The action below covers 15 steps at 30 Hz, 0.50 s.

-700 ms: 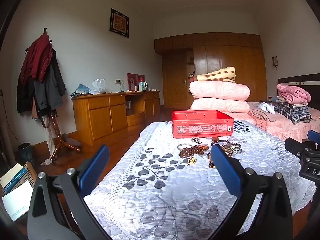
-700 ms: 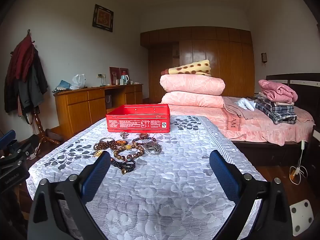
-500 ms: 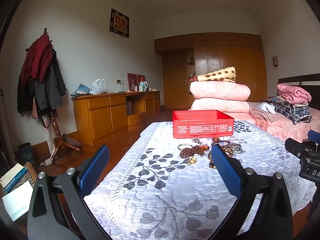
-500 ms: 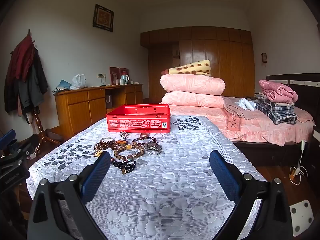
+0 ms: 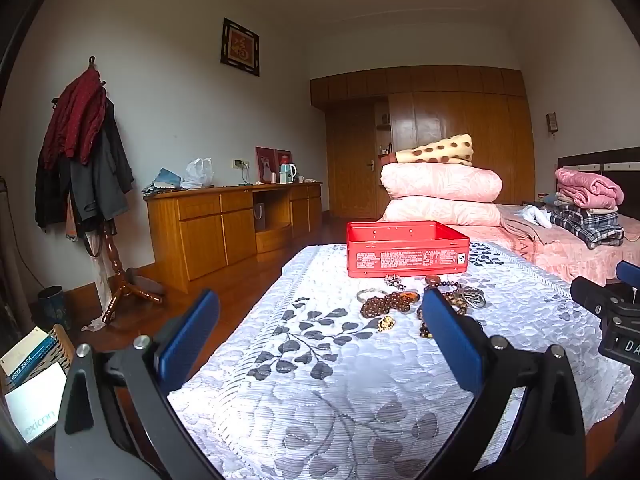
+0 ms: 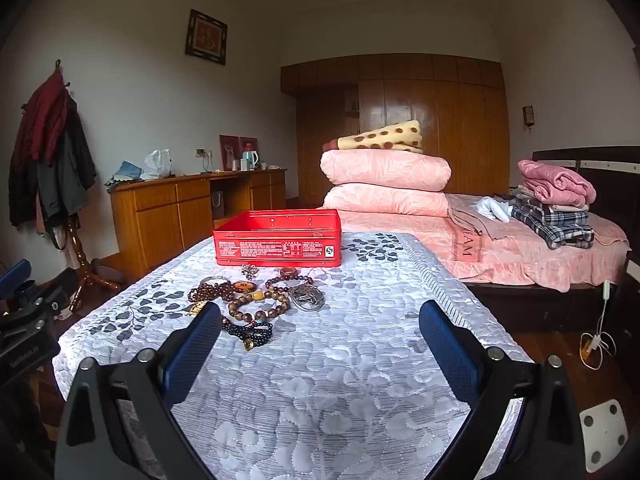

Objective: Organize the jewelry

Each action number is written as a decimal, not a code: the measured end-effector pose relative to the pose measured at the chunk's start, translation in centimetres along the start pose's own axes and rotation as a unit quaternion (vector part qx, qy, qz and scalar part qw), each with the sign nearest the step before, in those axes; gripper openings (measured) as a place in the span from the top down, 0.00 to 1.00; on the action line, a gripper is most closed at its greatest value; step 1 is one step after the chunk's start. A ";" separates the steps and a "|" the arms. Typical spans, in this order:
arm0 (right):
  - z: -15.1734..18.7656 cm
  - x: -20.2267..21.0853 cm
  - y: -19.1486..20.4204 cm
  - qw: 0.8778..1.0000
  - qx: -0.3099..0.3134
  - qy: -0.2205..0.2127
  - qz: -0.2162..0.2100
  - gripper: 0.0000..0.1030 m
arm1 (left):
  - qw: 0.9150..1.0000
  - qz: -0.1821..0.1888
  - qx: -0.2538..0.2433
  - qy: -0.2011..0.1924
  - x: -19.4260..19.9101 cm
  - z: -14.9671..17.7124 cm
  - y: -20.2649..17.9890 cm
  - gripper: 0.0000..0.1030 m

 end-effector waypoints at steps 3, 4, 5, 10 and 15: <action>0.0 0.0 0.0 1.000 0.000 0.000 0.000 0.06 | 1.000 0.000 0.000 0.000 0.0 0.0 0.0 0.05; 0.0 0.0 0.0 1.000 0.000 0.000 0.000 0.06 | 1.000 0.000 0.000 0.000 0.0 0.0 0.0 0.05; 0.0 0.0 0.0 1.000 0.000 0.000 0.000 0.06 | 1.000 0.000 0.000 0.000 0.0 0.0 0.0 0.05; 0.0 -0.1 -0.1 1.000 0.000 0.000 0.000 0.06 | 1.000 -0.001 0.000 0.000 0.0 0.0 0.0 0.05; 0.1 -0.1 0.0 1.000 0.000 0.000 0.000 0.06 | 1.000 0.000 -0.001 0.000 0.0 0.0 0.0 0.05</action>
Point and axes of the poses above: each gripper's, at about its wrist camera, not at the fingertips, and x roughly against the way its jaws point, y to its left, z to its underside, the point moved 9 cm from there along -x, roughly the way its jaws point, and after that the axes turned 9 degrees about y, right-handed, at the moved point
